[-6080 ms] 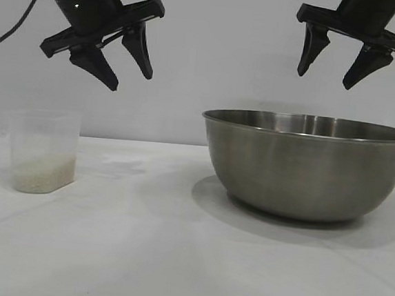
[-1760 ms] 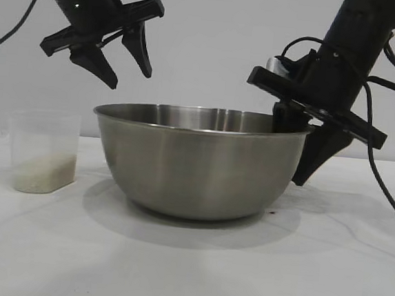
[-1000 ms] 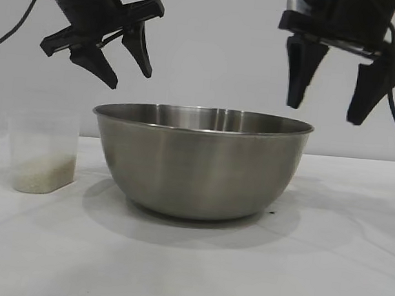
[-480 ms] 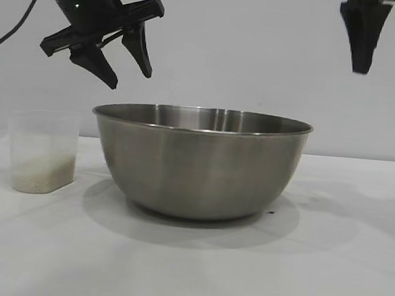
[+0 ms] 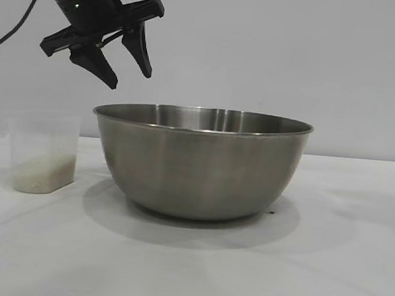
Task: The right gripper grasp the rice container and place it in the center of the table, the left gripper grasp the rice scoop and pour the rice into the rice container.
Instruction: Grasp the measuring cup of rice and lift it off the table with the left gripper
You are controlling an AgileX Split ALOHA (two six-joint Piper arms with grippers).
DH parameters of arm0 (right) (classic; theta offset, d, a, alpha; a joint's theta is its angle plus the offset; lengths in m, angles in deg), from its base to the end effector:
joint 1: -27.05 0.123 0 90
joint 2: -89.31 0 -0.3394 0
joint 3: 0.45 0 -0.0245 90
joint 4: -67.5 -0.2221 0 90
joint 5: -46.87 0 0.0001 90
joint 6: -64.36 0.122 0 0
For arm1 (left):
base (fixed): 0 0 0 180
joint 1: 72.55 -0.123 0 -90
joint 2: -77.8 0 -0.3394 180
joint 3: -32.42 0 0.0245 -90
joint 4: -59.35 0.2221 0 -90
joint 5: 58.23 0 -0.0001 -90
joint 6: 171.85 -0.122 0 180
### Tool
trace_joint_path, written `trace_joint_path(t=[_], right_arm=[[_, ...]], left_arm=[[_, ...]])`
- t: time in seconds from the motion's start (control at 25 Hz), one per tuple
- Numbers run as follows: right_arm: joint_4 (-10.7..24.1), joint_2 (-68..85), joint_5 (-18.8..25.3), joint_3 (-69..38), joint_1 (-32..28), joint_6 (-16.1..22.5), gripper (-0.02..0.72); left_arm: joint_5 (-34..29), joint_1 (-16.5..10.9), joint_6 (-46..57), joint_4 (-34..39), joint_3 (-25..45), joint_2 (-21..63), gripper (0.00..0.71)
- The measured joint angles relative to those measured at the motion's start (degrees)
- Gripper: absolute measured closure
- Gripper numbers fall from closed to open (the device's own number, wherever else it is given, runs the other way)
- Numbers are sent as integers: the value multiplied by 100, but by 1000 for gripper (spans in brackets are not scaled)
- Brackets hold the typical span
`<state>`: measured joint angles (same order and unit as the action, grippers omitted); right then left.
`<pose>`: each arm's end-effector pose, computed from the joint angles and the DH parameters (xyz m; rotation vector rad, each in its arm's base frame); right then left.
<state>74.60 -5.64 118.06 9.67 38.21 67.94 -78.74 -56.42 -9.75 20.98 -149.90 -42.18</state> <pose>0.2948 0.0436 0.3949 -0.1995 2.7022 -0.0954 0.4376 -0.1543 0.2528 0.0587 2.3829 -0.5522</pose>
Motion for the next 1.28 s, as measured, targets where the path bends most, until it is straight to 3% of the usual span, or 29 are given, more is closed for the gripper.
trace_joint_path(t=[0.2,1.0,1.28], right_arm=[[-414,754,25,-211,-436,-339,144],[-460,5551,-3,-4334,-472,-386,144],[-823,6967,-230,-5302,-472,-390,144]], left_arm=[[0,0,0,0,0,0,345],[138,0,0,0,0,0,345],[217,0,0,0,0,0,345]])
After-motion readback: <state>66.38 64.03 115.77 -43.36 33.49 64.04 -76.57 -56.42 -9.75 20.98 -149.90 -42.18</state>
